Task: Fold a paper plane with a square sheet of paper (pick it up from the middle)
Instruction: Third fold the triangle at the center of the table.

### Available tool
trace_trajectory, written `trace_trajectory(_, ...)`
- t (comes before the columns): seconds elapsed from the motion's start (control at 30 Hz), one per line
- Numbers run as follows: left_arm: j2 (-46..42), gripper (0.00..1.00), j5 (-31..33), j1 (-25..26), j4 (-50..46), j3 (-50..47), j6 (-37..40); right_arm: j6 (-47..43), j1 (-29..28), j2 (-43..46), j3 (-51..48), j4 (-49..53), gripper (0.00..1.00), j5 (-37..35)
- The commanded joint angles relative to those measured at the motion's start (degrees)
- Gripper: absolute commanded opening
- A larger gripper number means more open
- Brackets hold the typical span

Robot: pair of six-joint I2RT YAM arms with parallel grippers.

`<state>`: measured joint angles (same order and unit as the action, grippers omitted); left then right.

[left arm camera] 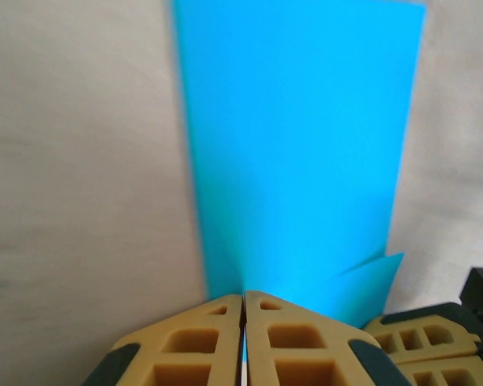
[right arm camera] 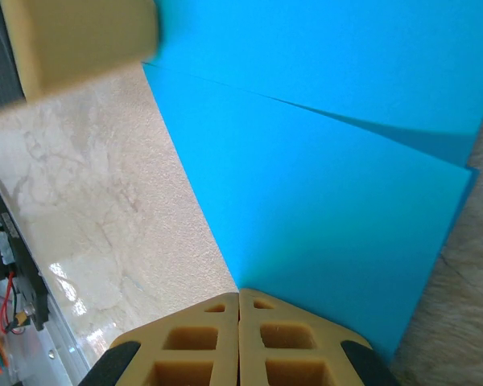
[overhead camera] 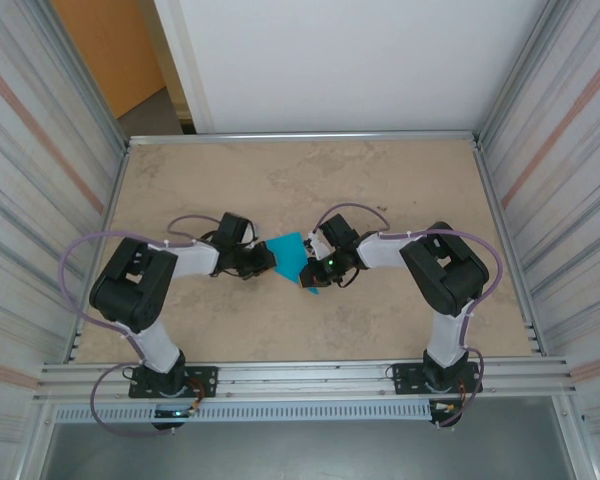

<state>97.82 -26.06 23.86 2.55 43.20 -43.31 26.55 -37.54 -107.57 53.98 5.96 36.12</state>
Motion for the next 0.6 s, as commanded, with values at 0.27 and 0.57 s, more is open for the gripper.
trace_trajectory(0.27,-10.6,0.12,3.0,2.6,-2.5,-0.5,-0.8,2.5,-0.5,-4.7,2.1,6.1,0.08,-4.7)
trace_trajectory(0.57,-0.8,0.11,1.4,9.5,0.8,2.9,-4.1,2.0,-0.4,-5.4,3.2,5.9,0.09,-3.4)
